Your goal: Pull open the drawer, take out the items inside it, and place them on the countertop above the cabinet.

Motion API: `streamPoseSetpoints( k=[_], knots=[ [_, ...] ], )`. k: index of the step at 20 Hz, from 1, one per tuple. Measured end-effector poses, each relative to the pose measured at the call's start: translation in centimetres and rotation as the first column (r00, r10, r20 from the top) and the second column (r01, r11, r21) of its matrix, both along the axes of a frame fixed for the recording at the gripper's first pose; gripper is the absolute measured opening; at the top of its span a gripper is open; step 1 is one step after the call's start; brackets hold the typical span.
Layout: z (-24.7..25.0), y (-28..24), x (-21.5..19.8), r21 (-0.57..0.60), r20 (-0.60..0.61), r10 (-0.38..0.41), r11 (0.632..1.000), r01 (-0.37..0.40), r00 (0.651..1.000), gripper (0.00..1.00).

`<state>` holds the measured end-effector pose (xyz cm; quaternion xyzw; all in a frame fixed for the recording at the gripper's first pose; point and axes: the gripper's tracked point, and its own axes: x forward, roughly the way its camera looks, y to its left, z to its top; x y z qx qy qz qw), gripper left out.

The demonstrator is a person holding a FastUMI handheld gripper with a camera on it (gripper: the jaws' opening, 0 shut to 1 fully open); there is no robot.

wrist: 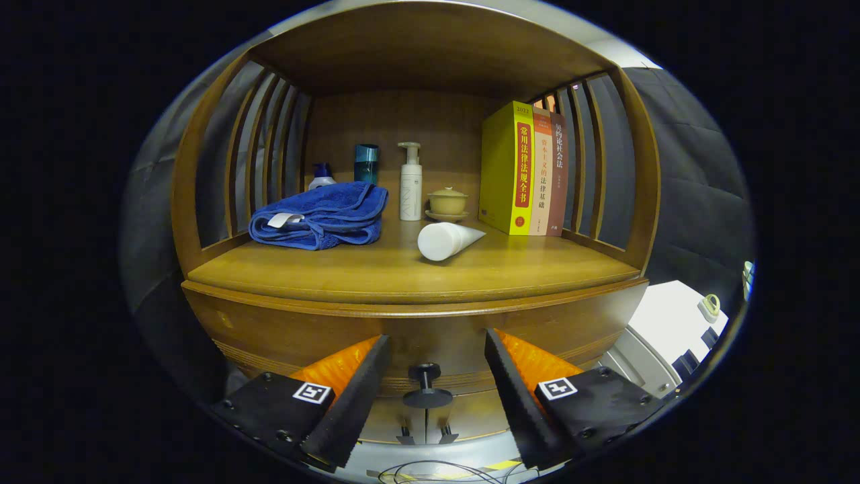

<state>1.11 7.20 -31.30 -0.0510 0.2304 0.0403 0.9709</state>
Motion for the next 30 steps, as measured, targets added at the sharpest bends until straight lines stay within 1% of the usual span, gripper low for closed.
streamPoseSetpoints(
  k=[2,7,11,14,20,25,27,30],
  knots=[
    [0.1,-0.1,-0.2,0.002,0.001,0.005,1.0,-0.005,1.0,0.96],
    [0.1,-0.3,-0.3,0.002,-0.012,-0.014,1.0,0.014,1.0,0.95],
    [2.0,0.2,-0.1,0.019,0.004,-0.017,1.0,0.017,1.0,0.97],
    [6.1,0.8,0.3,0.015,0.042,0.0,1.0,-0.001,0.999,0.97],
    [18.5,1.6,1.5,0.026,0.159,0.022,0.999,-0.027,0.987,0.97],
    [27.2,3.2,0.8,0.03,0.242,0.076,0.996,-0.086,0.967,0.97],
    [29.7,4.2,0.2,0.046,0.271,0.089,0.993,-0.106,0.958,0.97],
    [31.4,4.8,-0.4,0.051,0.281,0.109,0.99,-0.128,0.954,0.97]
  ],
)
